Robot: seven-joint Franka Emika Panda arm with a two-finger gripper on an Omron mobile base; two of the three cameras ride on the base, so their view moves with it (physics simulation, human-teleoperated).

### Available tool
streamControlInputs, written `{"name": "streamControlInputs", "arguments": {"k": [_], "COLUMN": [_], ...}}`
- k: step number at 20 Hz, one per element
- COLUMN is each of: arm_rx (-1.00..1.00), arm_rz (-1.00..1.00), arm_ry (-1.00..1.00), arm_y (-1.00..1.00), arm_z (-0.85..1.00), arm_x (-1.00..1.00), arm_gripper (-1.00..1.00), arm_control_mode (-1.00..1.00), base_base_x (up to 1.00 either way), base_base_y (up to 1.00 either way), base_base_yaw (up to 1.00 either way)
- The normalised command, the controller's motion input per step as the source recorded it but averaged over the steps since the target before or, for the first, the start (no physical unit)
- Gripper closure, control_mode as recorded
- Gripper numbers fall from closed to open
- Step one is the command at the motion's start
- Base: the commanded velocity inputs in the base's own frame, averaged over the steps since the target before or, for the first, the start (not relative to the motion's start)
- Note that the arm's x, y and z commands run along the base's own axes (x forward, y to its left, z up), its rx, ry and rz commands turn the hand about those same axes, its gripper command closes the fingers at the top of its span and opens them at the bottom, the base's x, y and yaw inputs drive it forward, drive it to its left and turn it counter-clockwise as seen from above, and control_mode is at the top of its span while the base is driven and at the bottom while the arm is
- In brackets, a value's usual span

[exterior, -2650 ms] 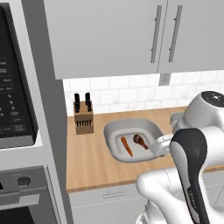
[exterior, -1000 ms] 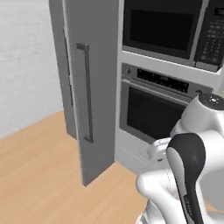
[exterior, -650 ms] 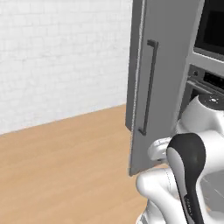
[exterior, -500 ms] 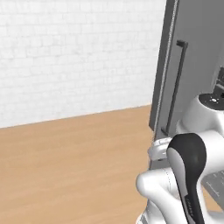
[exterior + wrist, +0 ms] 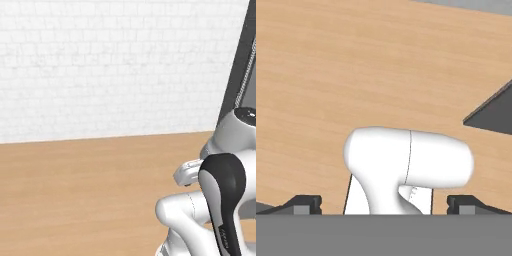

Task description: Place one carrot and one chicken drumstick in each tupperware on the nearby counter, to pack two identical lunches.

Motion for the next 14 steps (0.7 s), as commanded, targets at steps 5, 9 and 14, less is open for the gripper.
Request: {"name": "streamControlInputs", "arguments": {"k": [5,9,14], "arm_rx": [0.00,0.00,0.00], "arm_rz": [0.00,0.00,0.00], "arm_ry": [0.00,0.00,0.00], "arm_y": [0.00,0.00,0.00], "arm_z": [0.00,0.00,0.00], "arm_x": [0.00,0.00,0.00], "arm_gripper": [-1.00,-1.00,-1.00], "arm_control_mode": [1.00,1.00,1.00], "base_base_x": [1.00,1.00,1.00], "base_base_y": [0.28,0.18,0.16], "base_base_yaw": [0.15,0.08,0.00]}}
